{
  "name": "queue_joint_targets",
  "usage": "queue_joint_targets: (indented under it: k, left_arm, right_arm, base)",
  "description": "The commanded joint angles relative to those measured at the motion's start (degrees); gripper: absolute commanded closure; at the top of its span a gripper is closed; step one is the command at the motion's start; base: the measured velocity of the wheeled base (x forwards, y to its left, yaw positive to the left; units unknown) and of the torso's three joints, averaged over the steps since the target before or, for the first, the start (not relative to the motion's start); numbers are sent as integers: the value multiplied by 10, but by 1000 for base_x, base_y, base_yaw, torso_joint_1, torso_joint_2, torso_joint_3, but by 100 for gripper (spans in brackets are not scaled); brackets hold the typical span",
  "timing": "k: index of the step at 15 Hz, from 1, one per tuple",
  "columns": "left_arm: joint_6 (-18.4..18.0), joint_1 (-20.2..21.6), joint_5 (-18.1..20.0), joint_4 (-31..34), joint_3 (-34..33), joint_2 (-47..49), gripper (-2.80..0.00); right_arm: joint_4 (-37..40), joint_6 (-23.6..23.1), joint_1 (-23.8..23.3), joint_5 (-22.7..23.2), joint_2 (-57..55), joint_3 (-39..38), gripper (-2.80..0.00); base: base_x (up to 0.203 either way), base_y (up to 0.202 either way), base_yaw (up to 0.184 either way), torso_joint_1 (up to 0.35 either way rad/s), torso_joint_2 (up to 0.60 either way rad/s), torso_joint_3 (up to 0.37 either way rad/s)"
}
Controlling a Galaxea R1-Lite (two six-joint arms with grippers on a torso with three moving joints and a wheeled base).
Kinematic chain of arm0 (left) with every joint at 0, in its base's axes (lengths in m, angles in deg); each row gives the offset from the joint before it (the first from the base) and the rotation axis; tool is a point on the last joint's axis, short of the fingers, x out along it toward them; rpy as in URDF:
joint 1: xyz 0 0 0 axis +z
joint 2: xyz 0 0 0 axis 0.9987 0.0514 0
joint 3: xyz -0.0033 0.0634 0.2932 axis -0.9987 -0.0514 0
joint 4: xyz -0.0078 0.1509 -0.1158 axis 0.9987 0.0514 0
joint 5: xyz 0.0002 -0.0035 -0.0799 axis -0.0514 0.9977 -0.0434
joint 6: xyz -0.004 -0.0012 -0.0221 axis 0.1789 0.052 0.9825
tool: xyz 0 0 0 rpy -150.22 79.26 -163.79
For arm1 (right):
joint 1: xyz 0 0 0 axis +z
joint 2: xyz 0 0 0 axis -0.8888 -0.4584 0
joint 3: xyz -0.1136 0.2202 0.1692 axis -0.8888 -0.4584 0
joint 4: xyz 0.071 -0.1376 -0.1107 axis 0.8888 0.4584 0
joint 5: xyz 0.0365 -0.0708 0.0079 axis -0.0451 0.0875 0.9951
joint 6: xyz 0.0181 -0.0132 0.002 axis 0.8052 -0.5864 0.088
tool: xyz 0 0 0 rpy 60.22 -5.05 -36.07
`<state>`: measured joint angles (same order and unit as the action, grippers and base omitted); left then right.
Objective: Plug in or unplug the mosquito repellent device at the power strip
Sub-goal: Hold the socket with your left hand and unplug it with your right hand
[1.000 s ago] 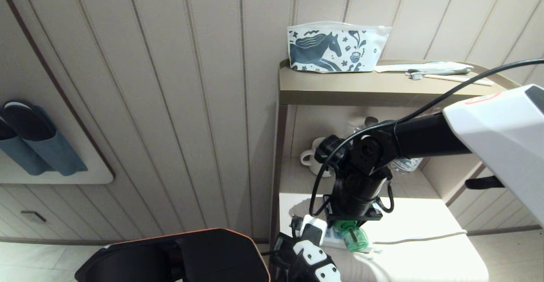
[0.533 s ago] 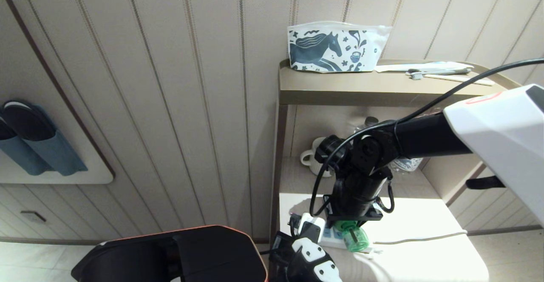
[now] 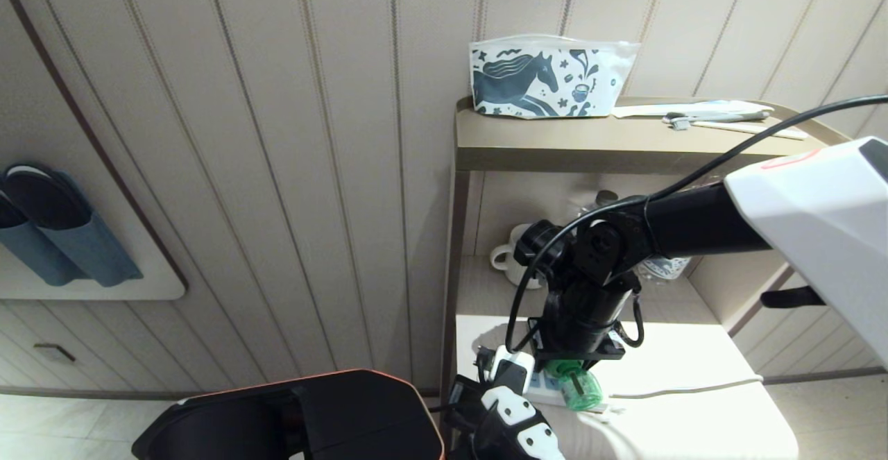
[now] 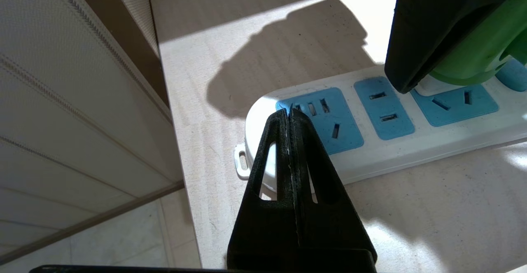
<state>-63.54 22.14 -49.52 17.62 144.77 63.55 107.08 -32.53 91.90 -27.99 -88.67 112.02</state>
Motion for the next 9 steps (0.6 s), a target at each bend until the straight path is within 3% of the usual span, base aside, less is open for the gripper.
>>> queue_joint_targets:
  k: [1,9]
  left_arm:
    - [1,0,-2,-3,-4,2,0]
    - [1,-1,-2,-7,-10,1,0]
  right_arm:
    - [2,2,1,0,14,-1,0]
    - [4,0,18,-5,76,-4,0]
  base:
    - [0,0,0,0,0,0]
    - [0,0,0,0,0,0]
